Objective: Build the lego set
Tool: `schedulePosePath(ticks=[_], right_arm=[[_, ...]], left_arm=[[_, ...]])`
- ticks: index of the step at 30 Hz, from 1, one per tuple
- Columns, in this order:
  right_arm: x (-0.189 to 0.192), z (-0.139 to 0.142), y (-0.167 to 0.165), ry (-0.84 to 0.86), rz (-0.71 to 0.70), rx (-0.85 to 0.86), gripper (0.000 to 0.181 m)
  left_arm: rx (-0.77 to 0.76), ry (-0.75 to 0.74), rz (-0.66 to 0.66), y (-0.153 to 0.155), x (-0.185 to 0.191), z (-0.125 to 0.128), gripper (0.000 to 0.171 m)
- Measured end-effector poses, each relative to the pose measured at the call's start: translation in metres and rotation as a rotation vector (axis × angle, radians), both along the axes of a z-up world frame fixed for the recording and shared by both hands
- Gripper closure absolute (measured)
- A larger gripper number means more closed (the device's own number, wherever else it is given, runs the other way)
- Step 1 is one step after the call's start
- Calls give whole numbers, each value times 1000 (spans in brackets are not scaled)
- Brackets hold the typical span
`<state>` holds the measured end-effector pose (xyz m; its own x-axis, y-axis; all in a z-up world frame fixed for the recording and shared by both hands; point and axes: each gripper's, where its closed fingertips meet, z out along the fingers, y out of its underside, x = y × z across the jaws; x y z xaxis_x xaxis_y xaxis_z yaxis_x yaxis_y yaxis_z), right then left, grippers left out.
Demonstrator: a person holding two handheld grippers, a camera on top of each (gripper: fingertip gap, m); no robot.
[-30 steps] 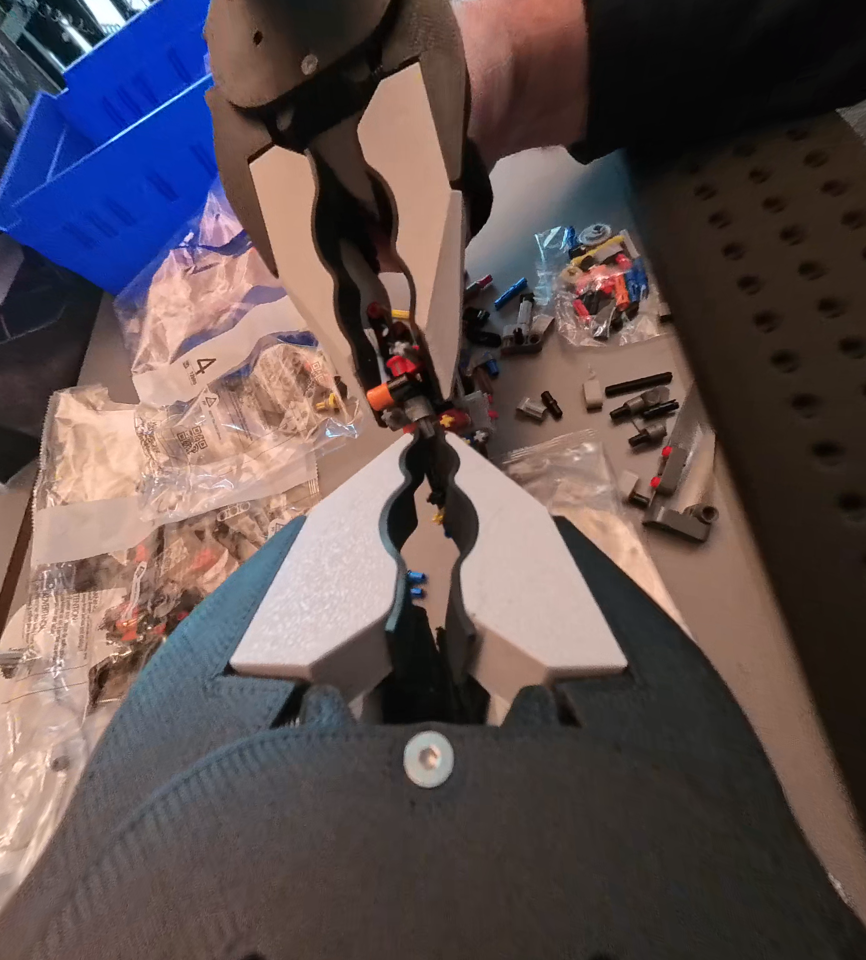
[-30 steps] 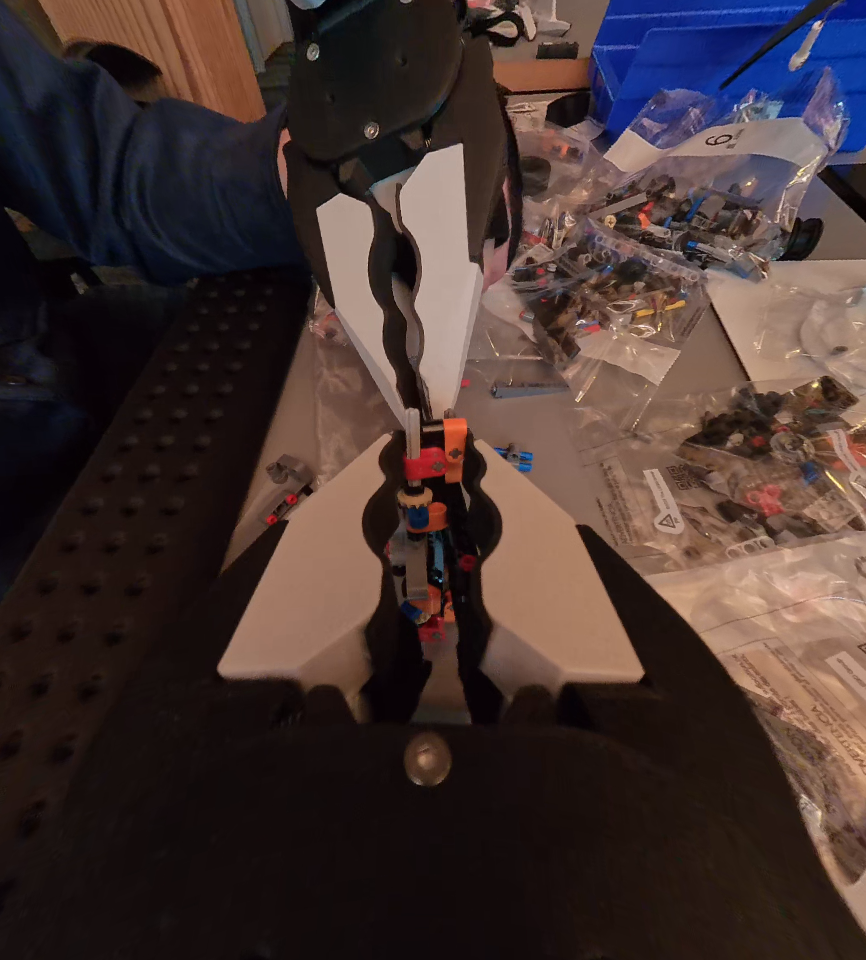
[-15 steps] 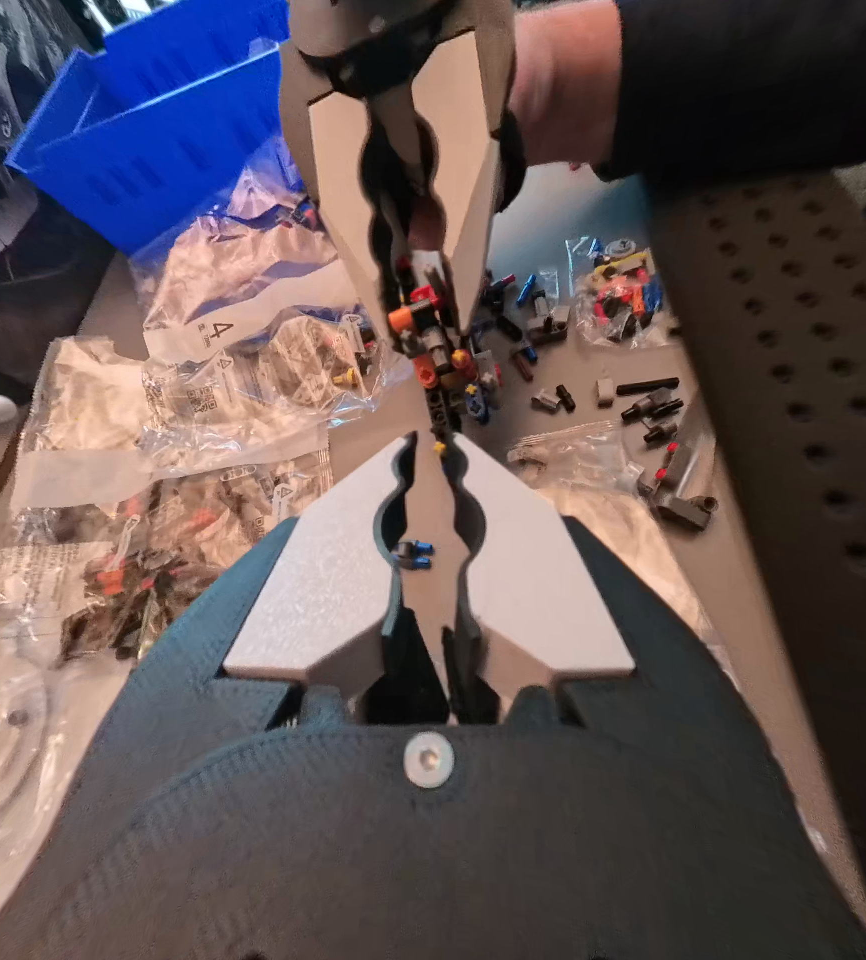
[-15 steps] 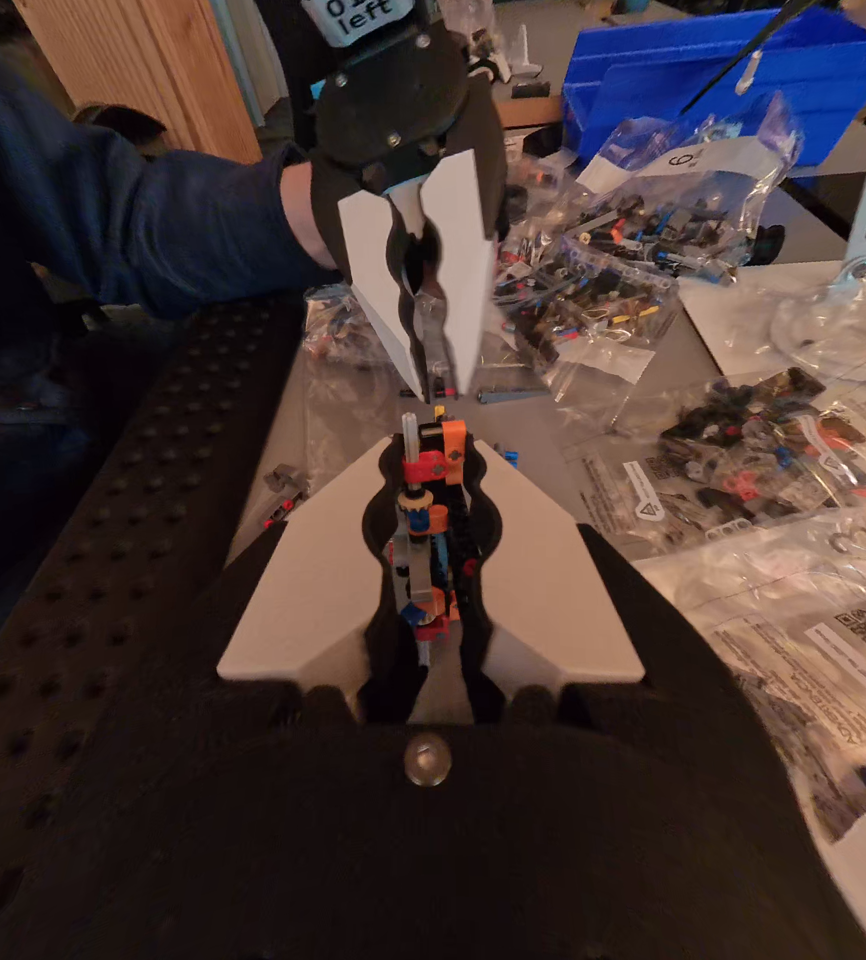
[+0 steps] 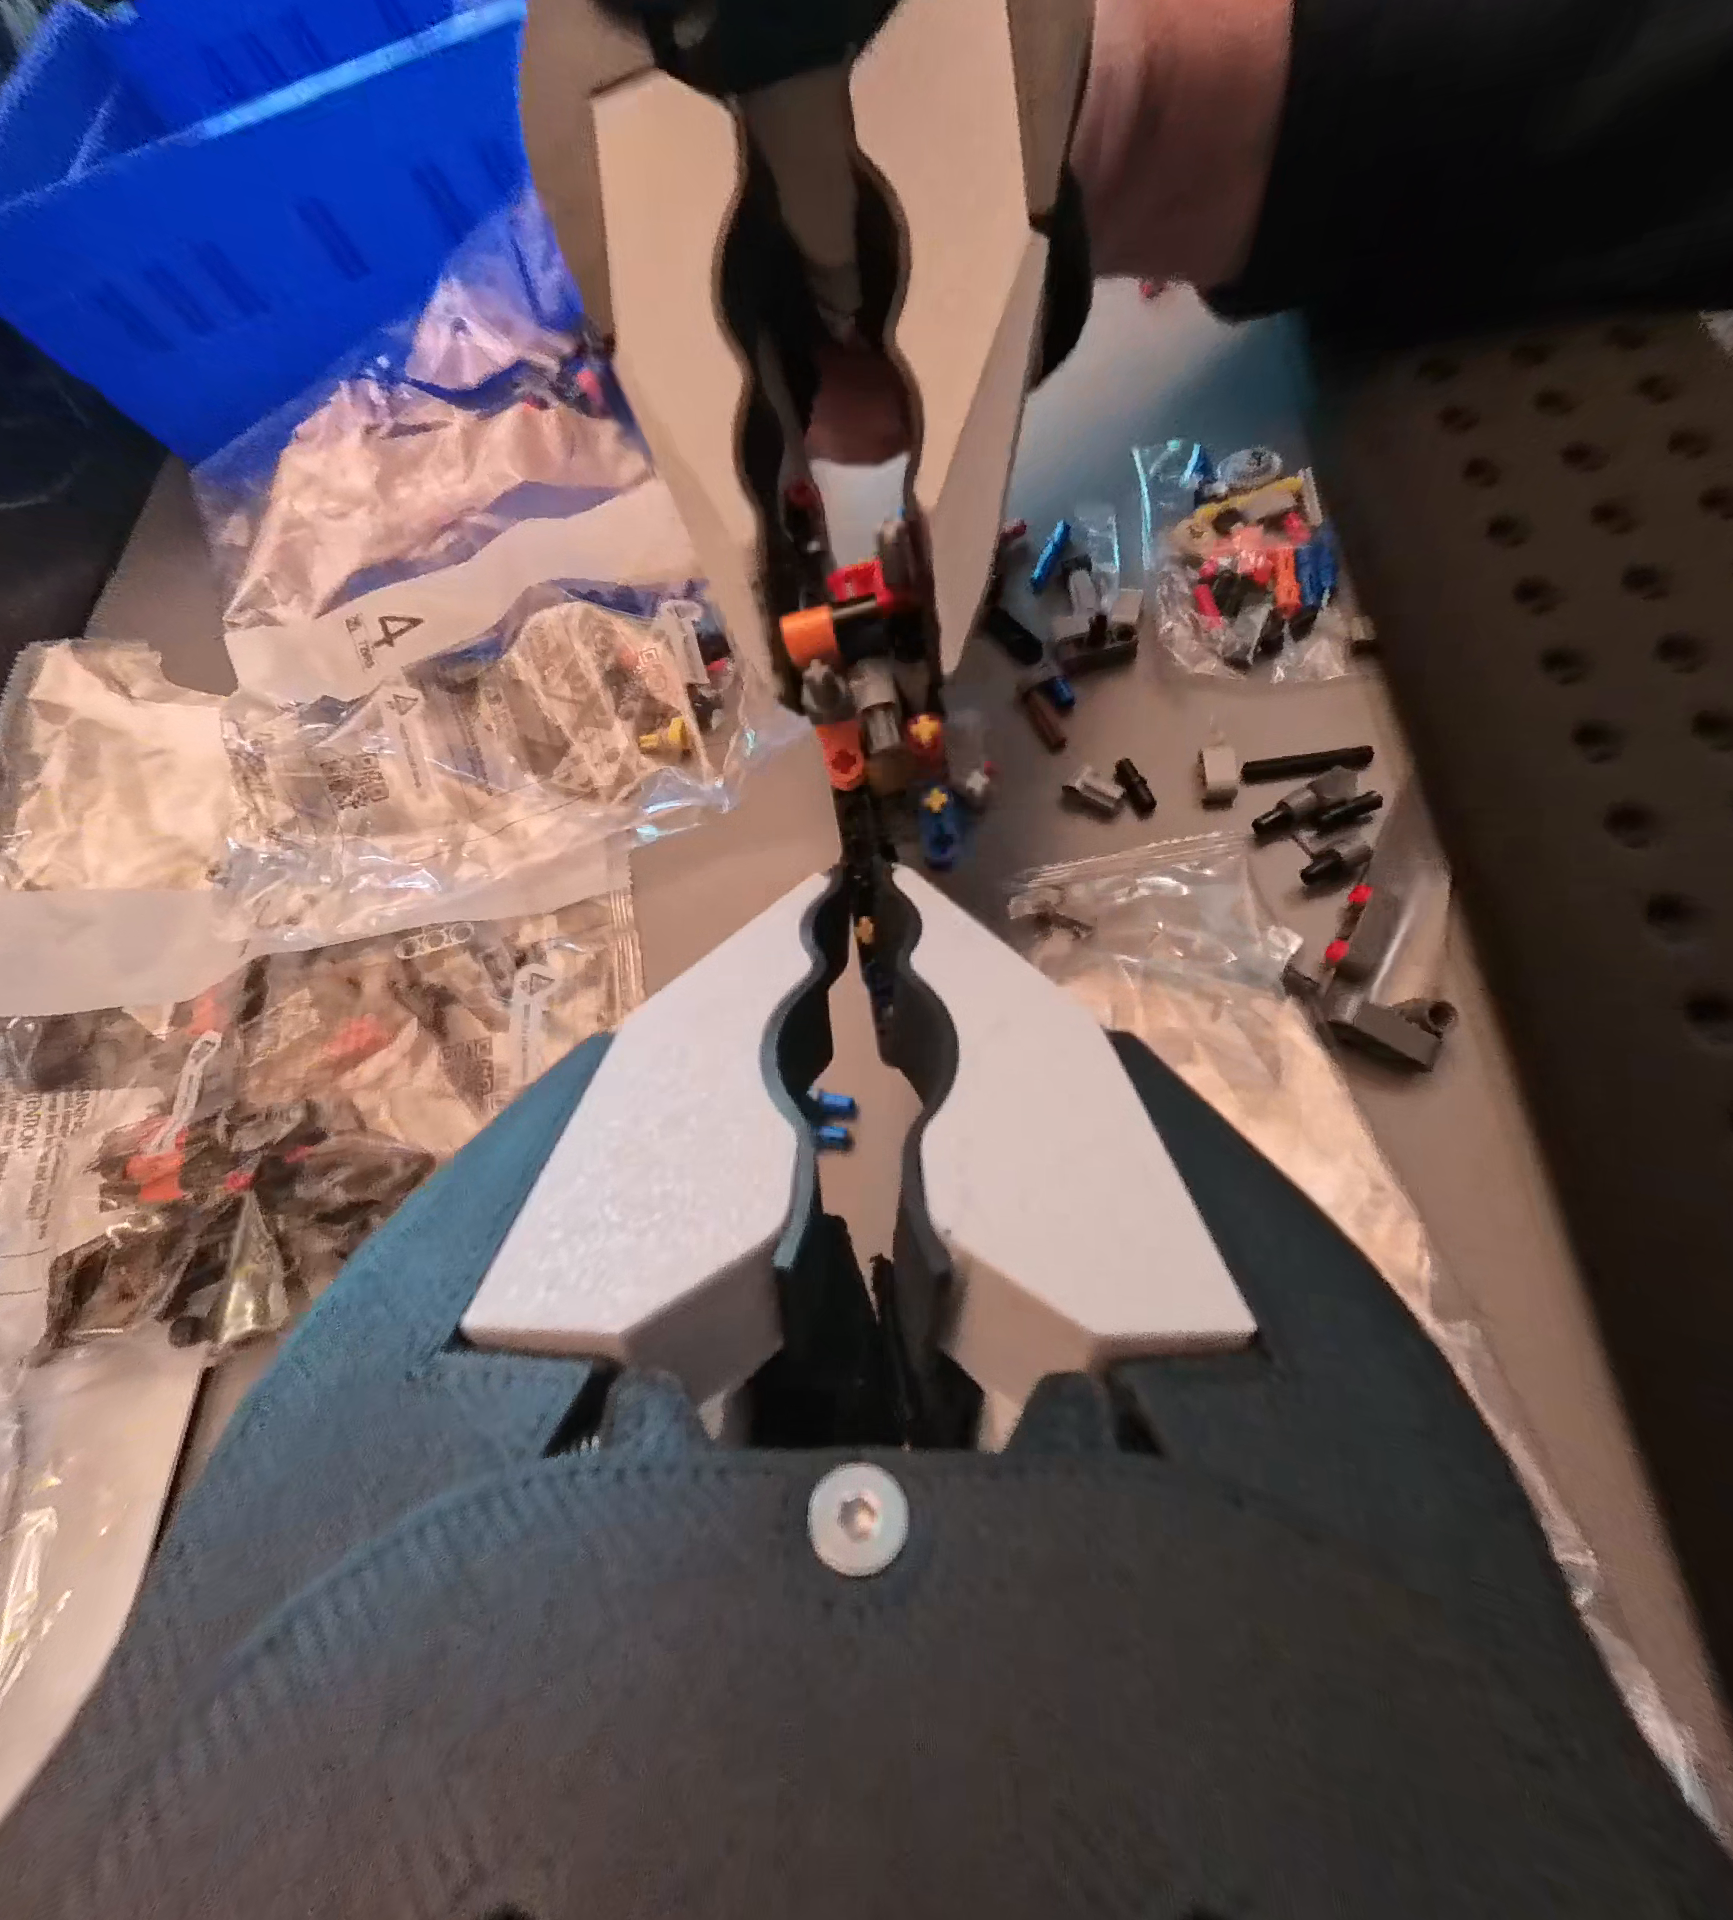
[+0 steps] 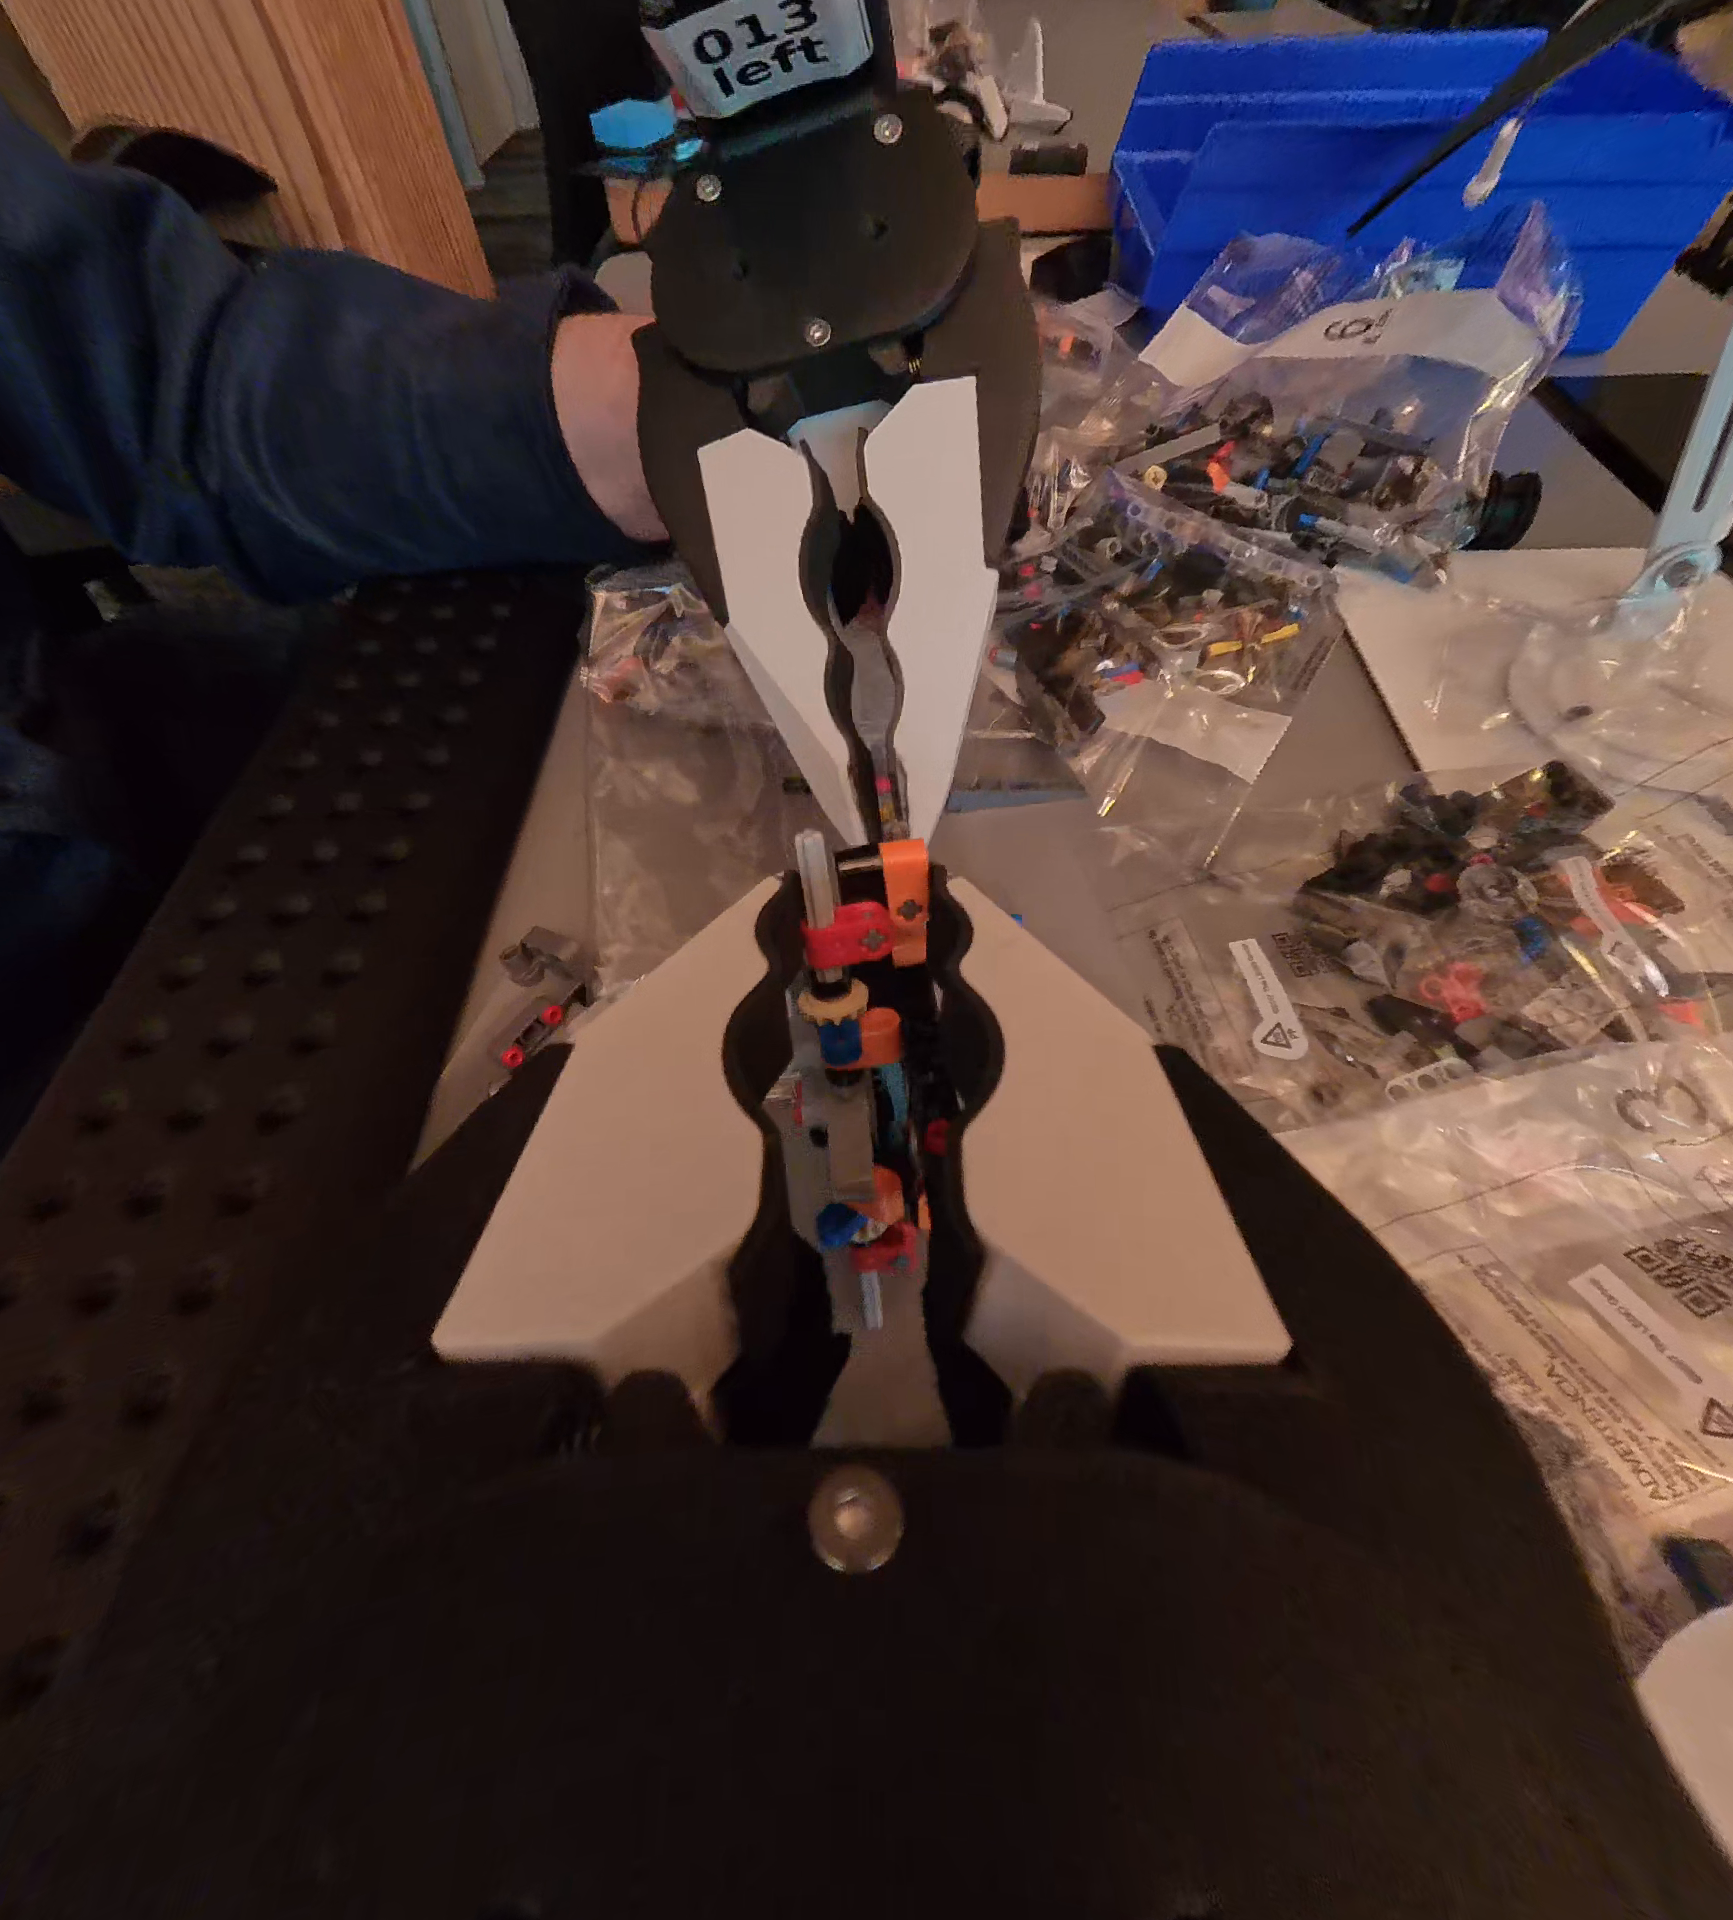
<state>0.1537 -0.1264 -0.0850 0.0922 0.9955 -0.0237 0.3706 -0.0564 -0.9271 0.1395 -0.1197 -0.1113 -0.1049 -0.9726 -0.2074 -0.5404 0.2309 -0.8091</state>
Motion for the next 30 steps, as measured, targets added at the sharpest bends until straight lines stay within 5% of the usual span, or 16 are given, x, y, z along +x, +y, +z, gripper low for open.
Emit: schedulePosePath(ticks=[11,30], right_arm=[[6,8,-1,15,-14,21,161],[8,9,1,-5,-43,48,161]], left_arm=[[-79,-141,6,2,-2,22,168],[-78,-169,19,6,-3,28,168]])
